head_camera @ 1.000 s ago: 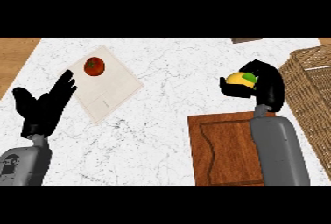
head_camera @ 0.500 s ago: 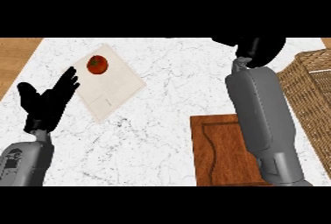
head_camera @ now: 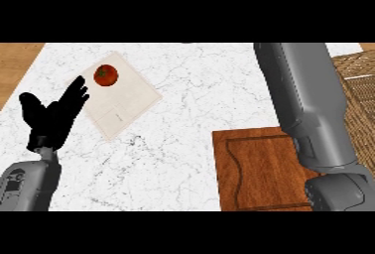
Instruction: Pick the lemon from the cutting board and place it in the basket
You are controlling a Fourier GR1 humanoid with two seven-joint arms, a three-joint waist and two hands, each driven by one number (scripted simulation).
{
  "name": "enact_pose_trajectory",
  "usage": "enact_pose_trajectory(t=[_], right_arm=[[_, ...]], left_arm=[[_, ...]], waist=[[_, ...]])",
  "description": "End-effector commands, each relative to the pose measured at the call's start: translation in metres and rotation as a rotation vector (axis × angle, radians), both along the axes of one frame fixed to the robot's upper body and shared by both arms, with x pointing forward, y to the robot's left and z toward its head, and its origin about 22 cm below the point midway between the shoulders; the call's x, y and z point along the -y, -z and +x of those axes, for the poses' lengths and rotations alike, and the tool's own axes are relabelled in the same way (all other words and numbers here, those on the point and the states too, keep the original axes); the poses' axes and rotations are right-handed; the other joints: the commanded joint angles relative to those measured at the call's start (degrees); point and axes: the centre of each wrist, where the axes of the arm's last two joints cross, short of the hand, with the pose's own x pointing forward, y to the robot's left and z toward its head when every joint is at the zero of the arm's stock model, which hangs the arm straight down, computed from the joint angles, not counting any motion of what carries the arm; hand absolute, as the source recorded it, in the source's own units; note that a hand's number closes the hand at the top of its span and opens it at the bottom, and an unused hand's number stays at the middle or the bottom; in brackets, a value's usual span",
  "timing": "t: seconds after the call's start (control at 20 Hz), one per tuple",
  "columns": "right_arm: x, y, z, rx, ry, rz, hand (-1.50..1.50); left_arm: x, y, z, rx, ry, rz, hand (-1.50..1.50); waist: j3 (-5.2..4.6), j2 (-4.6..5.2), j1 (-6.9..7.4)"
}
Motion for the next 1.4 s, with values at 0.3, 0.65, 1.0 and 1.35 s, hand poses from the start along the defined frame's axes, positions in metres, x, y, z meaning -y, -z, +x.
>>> enact_pose_trajectory(t=[0.3,0.65,1.0,1.35], right_arm=[[0.07,-0.035,0.021,0.02,0.276,0.038,1.5],[0.111,-0.024,0.021,-0.037,0.427,0.021,1.5],[0.138,0.003,0.013,-0.069,0.41,0.027,1.5],[0.173,0.039,-0.004,-0.033,0.416,0.022,1.5]], left_arm=[[0.002,0.002,0.001,0.009,-0.032,0.006,0.0],[-0.007,0.005,-0.014,-0.005,-0.033,0.002,0.0],[-0.012,0.009,-0.022,-0.016,-0.056,0.002,0.0],[-0.026,0.006,-0.021,-0.012,-0.062,0.002,0.0]], waist=[[0.08,0.22,-0.87],[0.14,-0.6,-1.9],[0.15,-1.12,-3.33],[0.15,-0.96,-3.19]])
